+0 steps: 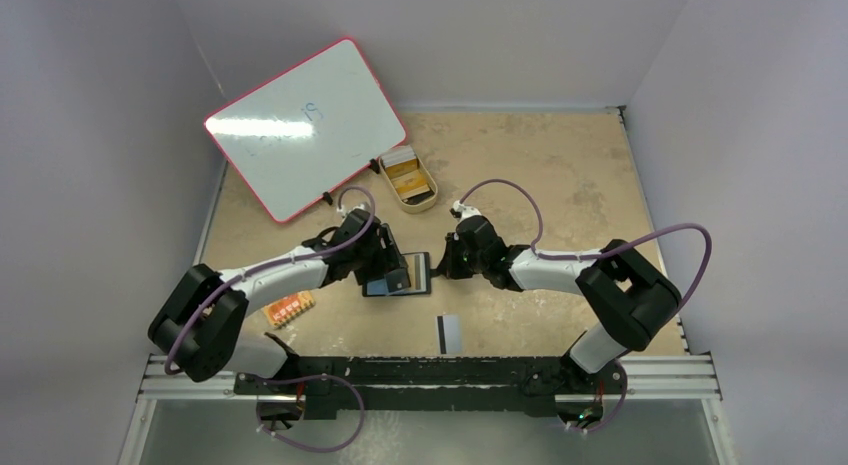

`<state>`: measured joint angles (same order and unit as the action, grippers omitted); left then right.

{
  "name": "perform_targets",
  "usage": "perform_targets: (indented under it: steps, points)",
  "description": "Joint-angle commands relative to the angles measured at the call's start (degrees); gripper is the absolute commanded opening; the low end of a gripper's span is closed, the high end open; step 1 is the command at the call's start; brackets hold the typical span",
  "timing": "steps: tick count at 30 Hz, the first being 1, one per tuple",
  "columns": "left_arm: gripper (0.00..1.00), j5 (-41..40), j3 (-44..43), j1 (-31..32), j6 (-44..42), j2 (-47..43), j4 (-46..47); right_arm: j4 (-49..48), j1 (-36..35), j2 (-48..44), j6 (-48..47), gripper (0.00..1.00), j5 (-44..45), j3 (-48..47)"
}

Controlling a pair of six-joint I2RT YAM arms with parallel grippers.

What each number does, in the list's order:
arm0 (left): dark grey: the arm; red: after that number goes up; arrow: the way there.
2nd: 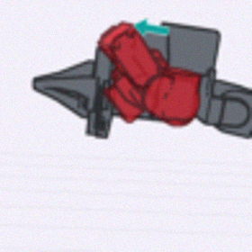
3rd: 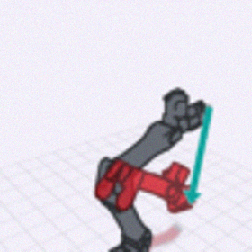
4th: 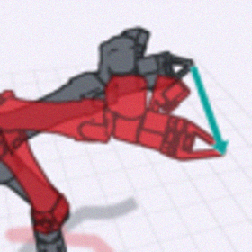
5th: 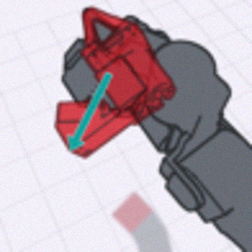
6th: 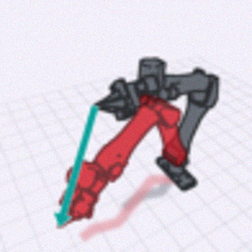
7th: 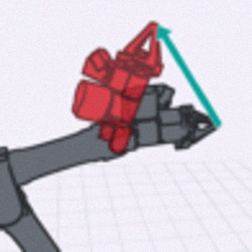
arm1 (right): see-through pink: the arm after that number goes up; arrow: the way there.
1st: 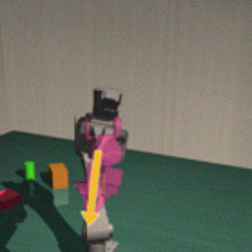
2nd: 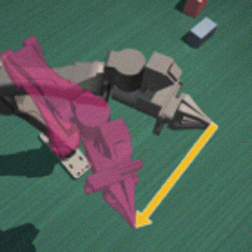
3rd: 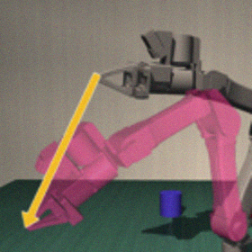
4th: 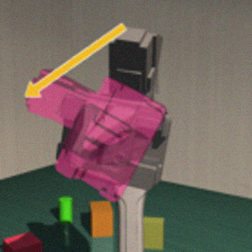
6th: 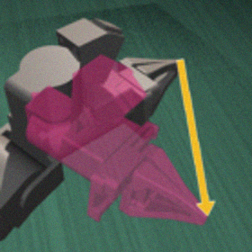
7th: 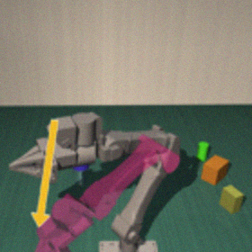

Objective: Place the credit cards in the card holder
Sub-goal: Turn over the card slot in the card holder.

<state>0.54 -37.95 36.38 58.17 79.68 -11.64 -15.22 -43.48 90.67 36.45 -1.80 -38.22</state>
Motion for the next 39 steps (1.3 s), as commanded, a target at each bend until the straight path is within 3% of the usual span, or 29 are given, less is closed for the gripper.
perform_targets:
  steps: [1,20,39]
  points:
    - [0.65,2.6,0.2,-0.3,2.6,-3.2,4.3,-0.6,0.0,-1.1,-0.2,0.00,1.8,-0.3]
    - [0.65,2.9,0.0,-0.3,4.7,-6.7,5.9,-1.3,0.0,-2.3,-0.4,0.00,2.3,0.6]
    - [0.65,8.8,0.4,-0.2,4.4,-4.8,15.2,-0.6,0.0,-3.0,0.0,0.00,0.8,1.0]
